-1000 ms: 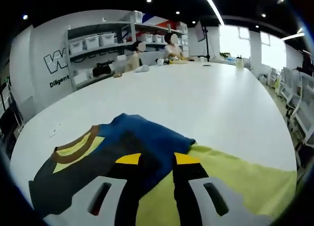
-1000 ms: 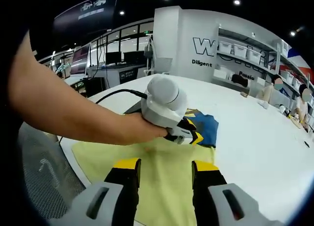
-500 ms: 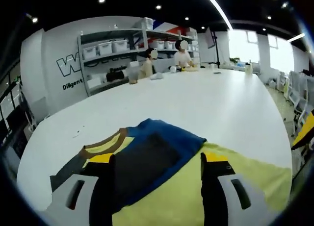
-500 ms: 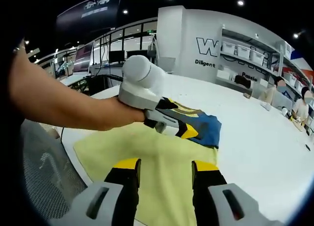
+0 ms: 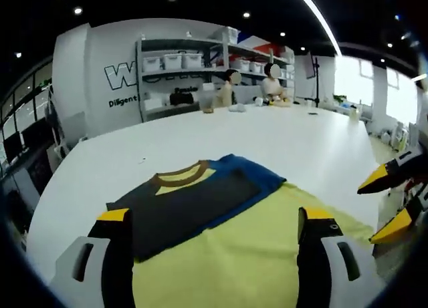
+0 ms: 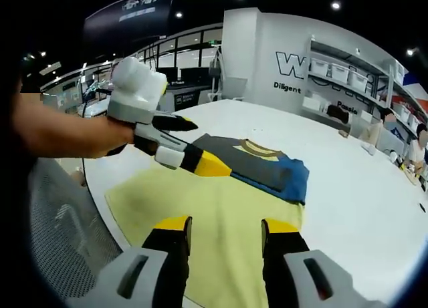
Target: Fold the garment on the visible template until the final outline fits inside the template.
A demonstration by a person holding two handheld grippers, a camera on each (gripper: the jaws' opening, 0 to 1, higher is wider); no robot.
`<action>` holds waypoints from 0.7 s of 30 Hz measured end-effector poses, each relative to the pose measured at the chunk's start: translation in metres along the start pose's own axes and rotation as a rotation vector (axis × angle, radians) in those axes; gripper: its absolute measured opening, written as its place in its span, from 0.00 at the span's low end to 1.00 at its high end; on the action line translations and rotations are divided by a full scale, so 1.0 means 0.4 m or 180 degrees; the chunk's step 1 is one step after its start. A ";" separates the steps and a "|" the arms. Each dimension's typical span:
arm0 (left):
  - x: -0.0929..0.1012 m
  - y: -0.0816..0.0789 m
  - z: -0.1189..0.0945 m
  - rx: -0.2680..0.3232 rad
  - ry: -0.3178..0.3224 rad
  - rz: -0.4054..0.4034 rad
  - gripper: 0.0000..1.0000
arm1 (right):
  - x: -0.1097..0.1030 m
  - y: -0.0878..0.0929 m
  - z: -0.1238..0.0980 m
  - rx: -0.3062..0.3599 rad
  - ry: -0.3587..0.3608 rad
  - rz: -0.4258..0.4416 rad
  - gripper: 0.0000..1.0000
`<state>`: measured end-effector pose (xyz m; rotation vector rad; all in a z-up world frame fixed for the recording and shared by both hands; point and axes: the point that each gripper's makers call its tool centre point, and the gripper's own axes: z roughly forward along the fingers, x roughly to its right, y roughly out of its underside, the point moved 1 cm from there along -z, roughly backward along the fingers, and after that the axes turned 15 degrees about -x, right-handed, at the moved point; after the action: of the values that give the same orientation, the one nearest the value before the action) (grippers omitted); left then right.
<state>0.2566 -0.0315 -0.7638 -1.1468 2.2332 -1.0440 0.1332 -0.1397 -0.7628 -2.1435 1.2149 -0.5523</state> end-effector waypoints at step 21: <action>-0.036 0.284 -0.310 -0.0767 0.0236 -0.0695 0.99 | 0.025 0.039 -0.009 -0.0241 0.0043 -0.0074 0.41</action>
<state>0.1275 0.0766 -0.7734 -1.5050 2.3827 -0.9291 0.1263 -0.1558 -0.7703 -2.2231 1.2378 -0.5394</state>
